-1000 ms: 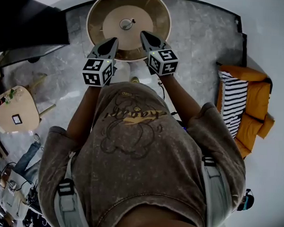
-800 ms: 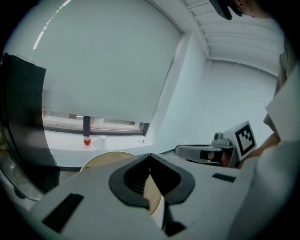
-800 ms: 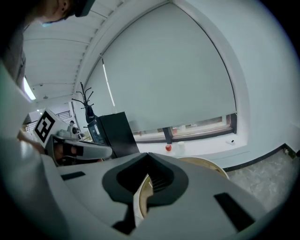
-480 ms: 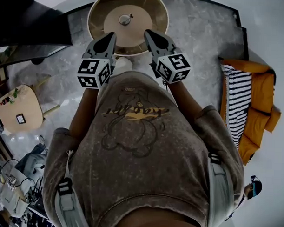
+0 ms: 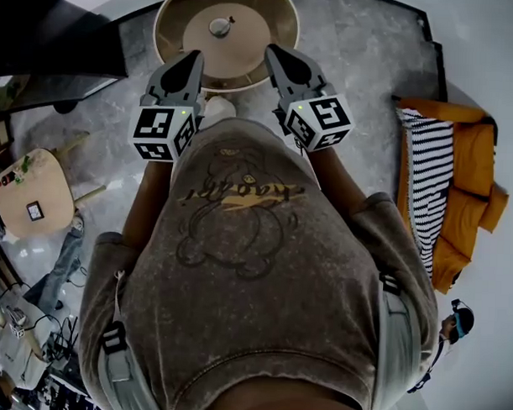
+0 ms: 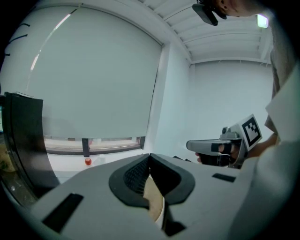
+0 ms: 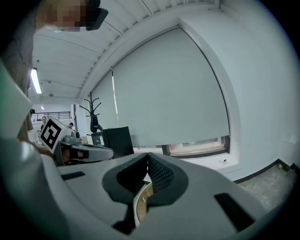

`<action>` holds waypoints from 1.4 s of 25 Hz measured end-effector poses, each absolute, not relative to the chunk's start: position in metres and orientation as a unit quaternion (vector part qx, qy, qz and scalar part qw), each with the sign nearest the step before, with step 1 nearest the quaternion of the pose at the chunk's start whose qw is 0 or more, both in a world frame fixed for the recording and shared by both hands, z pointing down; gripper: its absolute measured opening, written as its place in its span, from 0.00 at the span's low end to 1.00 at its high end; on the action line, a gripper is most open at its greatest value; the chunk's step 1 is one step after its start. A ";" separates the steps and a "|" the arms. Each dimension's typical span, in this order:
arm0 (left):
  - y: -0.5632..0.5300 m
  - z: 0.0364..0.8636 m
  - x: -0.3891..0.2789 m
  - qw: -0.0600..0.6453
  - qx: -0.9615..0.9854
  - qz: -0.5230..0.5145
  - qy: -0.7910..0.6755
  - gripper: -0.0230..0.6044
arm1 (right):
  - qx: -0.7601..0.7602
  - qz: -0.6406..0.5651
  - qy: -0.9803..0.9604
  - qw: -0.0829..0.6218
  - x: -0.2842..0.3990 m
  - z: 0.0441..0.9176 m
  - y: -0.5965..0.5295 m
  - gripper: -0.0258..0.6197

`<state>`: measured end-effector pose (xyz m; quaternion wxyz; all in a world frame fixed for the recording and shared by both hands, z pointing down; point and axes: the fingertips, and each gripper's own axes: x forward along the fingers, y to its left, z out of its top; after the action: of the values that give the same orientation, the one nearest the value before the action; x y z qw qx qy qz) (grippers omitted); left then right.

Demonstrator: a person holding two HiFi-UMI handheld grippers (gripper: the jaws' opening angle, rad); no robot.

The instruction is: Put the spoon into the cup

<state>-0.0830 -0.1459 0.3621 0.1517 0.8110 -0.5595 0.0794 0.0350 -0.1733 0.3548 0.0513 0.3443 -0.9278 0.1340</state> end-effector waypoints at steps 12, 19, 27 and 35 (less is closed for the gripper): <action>-0.144 0.359 -0.098 0.151 0.805 0.069 -0.570 0.06 | 0.339 0.133 -0.930 0.055 0.013 0.355 -0.166 0.07; -0.142 0.362 -0.100 0.153 0.800 0.069 -0.576 0.06 | 0.340 0.135 -0.929 0.051 0.011 0.357 -0.168 0.07; -0.141 0.365 -0.098 0.158 0.794 0.070 -0.584 0.06 | 0.336 0.138 -0.930 0.053 0.014 0.360 -0.169 0.07; -0.137 0.363 -0.088 0.163 0.792 0.070 -0.584 0.06 | 0.327 0.139 -0.933 0.053 0.016 0.356 -0.163 0.07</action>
<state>-0.0881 -0.1366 0.3627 0.1632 0.7919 -0.5843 0.0700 0.0156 -0.1634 0.3562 0.0532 0.3269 -0.9333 0.1391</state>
